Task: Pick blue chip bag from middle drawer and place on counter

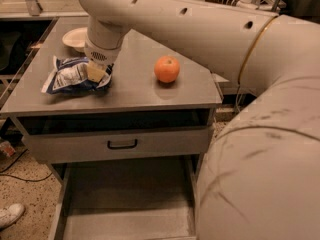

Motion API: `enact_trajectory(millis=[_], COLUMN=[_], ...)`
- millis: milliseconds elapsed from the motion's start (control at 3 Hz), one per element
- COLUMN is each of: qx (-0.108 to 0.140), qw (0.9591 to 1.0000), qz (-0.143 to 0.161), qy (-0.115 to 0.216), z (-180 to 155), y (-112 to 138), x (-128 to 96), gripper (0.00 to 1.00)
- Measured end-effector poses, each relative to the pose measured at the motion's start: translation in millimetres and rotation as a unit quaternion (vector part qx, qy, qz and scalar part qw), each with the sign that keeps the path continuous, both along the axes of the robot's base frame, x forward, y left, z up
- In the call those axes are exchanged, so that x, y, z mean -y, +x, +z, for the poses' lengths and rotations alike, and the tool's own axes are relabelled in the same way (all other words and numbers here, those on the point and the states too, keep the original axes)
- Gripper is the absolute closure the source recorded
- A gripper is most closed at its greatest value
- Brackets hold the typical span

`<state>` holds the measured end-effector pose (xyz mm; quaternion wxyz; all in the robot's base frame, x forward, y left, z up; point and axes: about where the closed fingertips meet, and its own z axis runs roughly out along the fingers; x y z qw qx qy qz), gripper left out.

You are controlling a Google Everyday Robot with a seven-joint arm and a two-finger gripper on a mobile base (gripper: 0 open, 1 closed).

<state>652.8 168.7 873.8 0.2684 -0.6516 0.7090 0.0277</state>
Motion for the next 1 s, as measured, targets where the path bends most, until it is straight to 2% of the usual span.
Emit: enact_trajectory(millis=[333,667,1000], qx=[0.000,0.000,0.000], qw=[1.0000,1.0000,1.0000], qz=[0.000,0.000,0.000], qy=[0.000,0.000,0.000], z=[0.0,0.0,0.0], y=[0.0,0.0,0.0], x=[0.0,0.0,0.0], gripper=[0.11,0.00,0.00])
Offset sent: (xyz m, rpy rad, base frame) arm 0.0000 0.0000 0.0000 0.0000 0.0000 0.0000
